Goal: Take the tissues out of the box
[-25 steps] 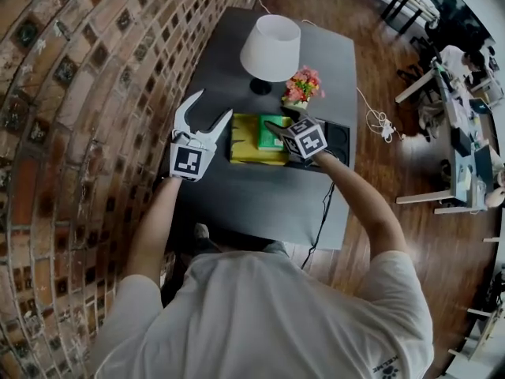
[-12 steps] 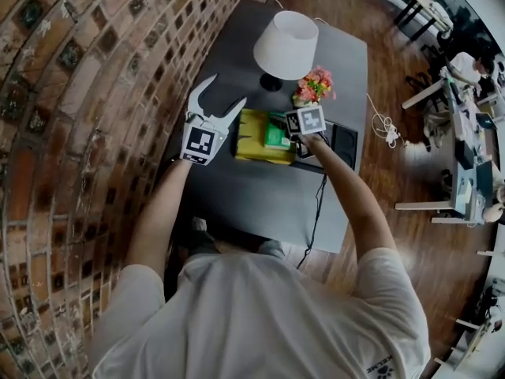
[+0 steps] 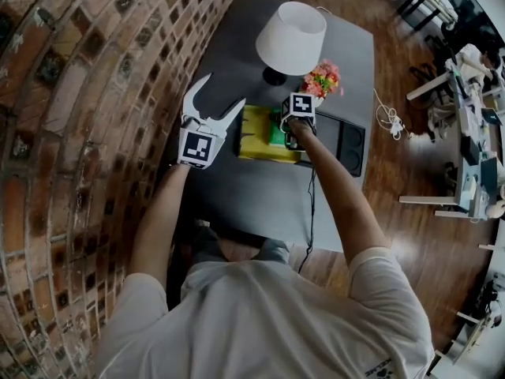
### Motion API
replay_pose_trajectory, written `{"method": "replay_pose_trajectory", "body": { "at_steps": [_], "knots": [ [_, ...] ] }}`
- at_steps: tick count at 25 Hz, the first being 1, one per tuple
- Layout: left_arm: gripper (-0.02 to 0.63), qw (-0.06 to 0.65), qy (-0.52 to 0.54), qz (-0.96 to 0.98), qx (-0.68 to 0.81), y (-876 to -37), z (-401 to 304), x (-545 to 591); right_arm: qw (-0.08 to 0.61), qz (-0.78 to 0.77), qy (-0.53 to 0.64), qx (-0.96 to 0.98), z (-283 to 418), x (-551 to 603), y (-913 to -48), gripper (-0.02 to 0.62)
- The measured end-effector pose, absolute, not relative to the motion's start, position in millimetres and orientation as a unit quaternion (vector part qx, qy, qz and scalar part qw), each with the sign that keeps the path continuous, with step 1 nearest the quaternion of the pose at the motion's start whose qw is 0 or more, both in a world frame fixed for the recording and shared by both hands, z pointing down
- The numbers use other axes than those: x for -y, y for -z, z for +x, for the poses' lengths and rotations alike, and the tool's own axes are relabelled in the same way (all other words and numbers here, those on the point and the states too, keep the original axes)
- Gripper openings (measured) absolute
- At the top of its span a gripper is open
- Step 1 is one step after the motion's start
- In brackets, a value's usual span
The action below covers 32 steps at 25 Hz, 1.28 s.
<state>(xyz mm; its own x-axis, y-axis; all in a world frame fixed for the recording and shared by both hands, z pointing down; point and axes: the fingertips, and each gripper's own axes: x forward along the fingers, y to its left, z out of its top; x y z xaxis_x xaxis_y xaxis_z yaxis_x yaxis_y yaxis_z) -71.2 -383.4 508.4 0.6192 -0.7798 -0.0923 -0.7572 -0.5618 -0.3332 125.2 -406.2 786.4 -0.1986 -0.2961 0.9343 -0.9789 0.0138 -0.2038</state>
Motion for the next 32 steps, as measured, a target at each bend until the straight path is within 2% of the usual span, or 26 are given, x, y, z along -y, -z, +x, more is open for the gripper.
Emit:
{"method": "replay_pose_trajectory", "body": {
  "at_steps": [9,10,13,19,26,32],
  "knots": [
    [0.357,0.158,0.048,-0.882,-0.441,-530,-76,386,0.432,0.533,-0.437,0.581,125,399,-819,0.479],
    [0.357,0.156,0.049,-0.883,-0.441,-531,-77,386,0.437,0.532,-0.431,0.583,125,399,-820,0.463],
    [0.357,0.153,0.05,-0.884,-0.44,-533,-77,382,0.434,0.535,-0.424,0.588,128,397,-819,0.425],
    [0.357,0.145,0.041,-0.89,-0.43,-528,-74,377,0.419,0.524,-0.401,0.624,124,394,-802,0.413],
    [0.341,0.116,0.031,-0.891,-0.438,-509,-66,374,0.332,0.548,-0.384,0.665,128,396,-749,0.413],
    [0.341,0.091,0.035,-0.893,-0.44,-498,-59,367,0.169,0.568,-0.328,0.735,138,402,-651,0.413]
  ]
}}
